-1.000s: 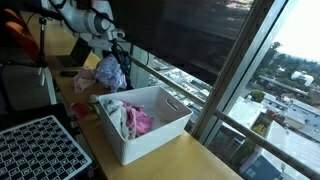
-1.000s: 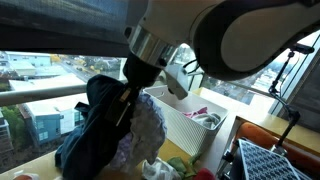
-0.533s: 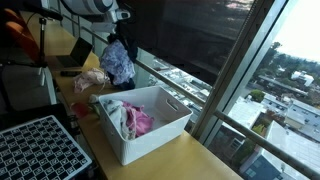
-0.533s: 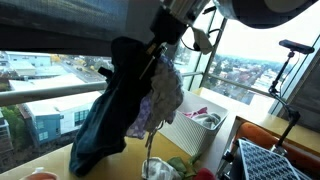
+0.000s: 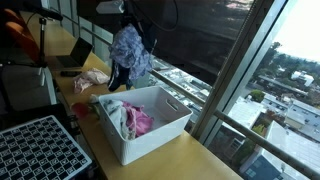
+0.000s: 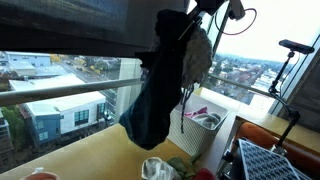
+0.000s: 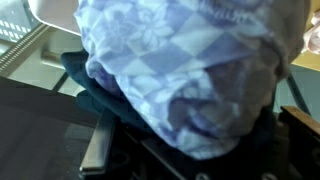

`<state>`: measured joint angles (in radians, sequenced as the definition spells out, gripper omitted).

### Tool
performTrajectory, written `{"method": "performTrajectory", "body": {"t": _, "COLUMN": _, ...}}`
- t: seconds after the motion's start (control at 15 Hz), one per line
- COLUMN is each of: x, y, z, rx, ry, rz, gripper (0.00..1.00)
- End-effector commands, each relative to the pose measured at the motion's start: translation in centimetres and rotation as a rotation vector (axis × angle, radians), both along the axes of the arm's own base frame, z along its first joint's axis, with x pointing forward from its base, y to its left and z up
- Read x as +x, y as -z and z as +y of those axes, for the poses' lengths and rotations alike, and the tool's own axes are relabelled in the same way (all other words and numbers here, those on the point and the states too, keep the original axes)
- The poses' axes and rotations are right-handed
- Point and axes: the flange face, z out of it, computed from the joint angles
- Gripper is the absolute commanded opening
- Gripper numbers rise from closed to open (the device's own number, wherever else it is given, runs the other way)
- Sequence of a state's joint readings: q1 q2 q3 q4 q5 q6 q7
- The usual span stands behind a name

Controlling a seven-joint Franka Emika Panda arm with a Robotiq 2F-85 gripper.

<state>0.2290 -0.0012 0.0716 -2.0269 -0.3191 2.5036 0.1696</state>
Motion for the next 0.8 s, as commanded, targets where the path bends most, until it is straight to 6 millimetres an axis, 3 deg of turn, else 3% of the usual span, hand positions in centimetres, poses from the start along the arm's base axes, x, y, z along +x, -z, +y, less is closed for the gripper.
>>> {"method": "performTrajectory", "body": {"t": 0.0, "x": -2.3, "y": -1.8, "z": -5.5, "rx": 0.015, "ry": 0.08, "rz": -0.024, "gripper": 0.04}}
{"method": "performTrajectory", "body": {"t": 0.27, "x": -3.3, "y": -0.4, "z": -10.5, "rx": 0.022, "ry": 0.159, "rz": -0.007, "gripper": 0.04}}
{"method": "performTrajectory", "body": {"t": 0.6, "x": -4.0, "y": 3.1, "z": -14.1, "rx": 0.038, "ry": 0.211, "rz": 0.033, "gripper": 0.04}}
{"method": "performTrajectory", "body": {"t": 0.73, "x": -4.5, "y": 3.6, "z": -15.0, "rx": 0.044, "ry": 0.218, "rz": 0.034, "gripper": 0.04}}
